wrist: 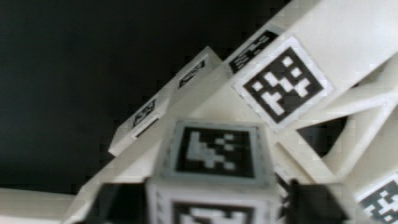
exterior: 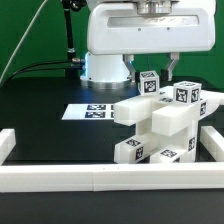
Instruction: Assemble chair
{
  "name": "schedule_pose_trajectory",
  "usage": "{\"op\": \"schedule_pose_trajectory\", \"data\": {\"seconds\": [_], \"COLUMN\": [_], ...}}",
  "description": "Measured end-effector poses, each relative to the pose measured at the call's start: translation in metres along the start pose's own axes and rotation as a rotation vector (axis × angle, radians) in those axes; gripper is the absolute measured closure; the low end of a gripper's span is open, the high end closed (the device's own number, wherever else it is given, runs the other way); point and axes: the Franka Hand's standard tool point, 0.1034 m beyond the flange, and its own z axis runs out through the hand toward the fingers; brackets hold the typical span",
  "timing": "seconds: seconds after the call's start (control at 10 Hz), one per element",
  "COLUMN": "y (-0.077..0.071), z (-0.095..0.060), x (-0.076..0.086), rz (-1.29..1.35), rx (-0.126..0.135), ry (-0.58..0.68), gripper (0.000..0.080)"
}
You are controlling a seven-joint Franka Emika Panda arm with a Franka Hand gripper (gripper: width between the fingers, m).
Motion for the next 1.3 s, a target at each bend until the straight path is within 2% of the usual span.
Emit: {"op": "schedule_pose_trajectory", "data": {"seconds": [0.1, 0.4, 0.9, 1.1, 1.3], "y": [0.0, -0.0005, -0.0014, -0.0046, -0.0044], "z": [0.0, 0.0003, 0.0004, 0.0007, 0.0008], "x": [0.0, 0.0004, 0.0005, 0.0003, -0.0001], "rz": [0.012, 0.067, 0.526, 0.742, 0.882], "rx": [0.0, -0.001, 0.001, 0.006, 0.023], "ry": [0.0, 0.004, 0.021, 0.02, 0.014], "gripper": [0.0515, 0.0515, 0.0515, 0.0515, 0.0515]}}
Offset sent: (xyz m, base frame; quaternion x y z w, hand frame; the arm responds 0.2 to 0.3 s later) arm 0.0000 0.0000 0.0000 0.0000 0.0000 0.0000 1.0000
